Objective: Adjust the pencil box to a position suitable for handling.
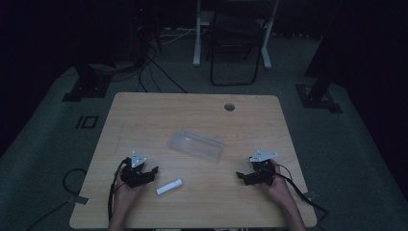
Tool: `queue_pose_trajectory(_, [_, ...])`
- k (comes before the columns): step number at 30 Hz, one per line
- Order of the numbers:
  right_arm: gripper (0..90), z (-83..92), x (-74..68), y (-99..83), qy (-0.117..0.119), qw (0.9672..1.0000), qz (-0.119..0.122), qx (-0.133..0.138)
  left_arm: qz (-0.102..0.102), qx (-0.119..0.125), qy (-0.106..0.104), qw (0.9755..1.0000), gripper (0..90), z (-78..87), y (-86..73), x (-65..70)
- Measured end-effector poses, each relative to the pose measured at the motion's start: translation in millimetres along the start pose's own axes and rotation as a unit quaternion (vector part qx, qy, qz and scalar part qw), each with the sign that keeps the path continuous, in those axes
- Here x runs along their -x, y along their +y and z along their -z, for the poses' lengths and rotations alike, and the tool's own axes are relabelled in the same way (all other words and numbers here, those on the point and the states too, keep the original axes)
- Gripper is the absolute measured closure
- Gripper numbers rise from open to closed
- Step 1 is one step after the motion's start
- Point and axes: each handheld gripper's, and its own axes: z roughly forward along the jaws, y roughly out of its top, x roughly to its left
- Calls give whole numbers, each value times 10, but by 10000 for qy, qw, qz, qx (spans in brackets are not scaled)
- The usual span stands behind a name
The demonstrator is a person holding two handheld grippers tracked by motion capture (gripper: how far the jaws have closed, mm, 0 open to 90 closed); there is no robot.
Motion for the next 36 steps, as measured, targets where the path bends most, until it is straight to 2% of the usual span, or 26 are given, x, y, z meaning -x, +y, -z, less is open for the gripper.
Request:
queue_pose_trajectory(11, [114, 2, -1, -2, -4, 10000, -1, -1, -55, -42, -46, 10000, 305, -7, 8, 12])
queue_pose_trajectory(17, [113, 2, -1, -2, -4, 10000, -7, 0, -1, -101, 27, 9999, 387, 20, 16, 19])
queue_pose_trajectory(21, [114, 2, -1, -2, -3, 10000, -7, 1, 8, -128, 95, 9999, 394, 38, 17, 21])
queue_pose_trajectory(36, [113, 2, -1, -1, -4, 10000, -6, 1, -62, 72, 7, 10000, 404, 169, 46, 106])
